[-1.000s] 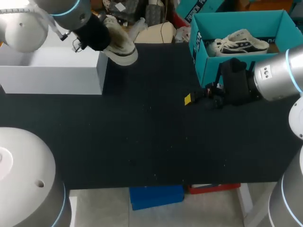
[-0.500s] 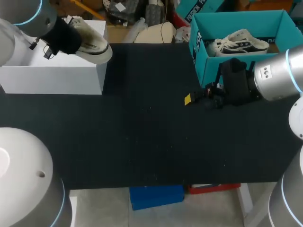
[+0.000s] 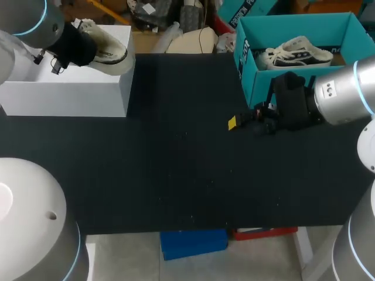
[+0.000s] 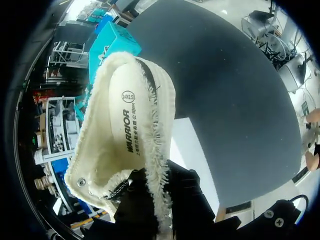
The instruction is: Take the shoe out of the shoebox, open the shoe tongue, remove and reinsert the insole, then place the shoe into the shoebox
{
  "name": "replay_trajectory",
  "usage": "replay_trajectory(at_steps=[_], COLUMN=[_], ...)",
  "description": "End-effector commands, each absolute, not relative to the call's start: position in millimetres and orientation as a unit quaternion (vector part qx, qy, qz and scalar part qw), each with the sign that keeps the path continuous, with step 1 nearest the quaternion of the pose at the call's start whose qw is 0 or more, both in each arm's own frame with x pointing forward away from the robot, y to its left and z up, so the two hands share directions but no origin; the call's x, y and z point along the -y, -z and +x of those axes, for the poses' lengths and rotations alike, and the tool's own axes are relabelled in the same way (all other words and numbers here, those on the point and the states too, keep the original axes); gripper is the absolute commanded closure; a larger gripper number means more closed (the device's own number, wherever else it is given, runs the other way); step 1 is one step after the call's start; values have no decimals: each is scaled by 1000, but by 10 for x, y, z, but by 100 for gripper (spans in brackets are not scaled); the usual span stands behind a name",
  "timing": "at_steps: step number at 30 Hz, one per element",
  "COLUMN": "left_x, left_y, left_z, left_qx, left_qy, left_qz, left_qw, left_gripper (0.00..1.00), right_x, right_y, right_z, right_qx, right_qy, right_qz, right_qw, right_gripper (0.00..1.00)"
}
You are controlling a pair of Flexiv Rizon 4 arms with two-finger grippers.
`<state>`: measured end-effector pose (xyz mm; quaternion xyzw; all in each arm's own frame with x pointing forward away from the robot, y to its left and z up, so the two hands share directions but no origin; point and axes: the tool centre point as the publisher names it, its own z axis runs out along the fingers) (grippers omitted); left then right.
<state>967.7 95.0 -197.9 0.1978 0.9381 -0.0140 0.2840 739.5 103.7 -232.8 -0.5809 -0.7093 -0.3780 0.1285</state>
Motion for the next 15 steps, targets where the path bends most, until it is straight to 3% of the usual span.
replay_trajectory(at_steps=[1, 15], left_x=[-1119, -1921], left_y=[2081, 2525], left_z=[10131, 10603], left_qx=[-949, -960], left_qy=[-1, -51], left_qz=[152, 83], left_qw=[277, 263], left_gripper=[100, 100], right_x=[-1042, -1042], right_y=[2324, 2324], right_z=[7397, 7397], right_qx=[710, 710], right_qy=[377, 377], right_qz=[-582, -582], right_qw=[128, 128], right_gripper=[0, 0])
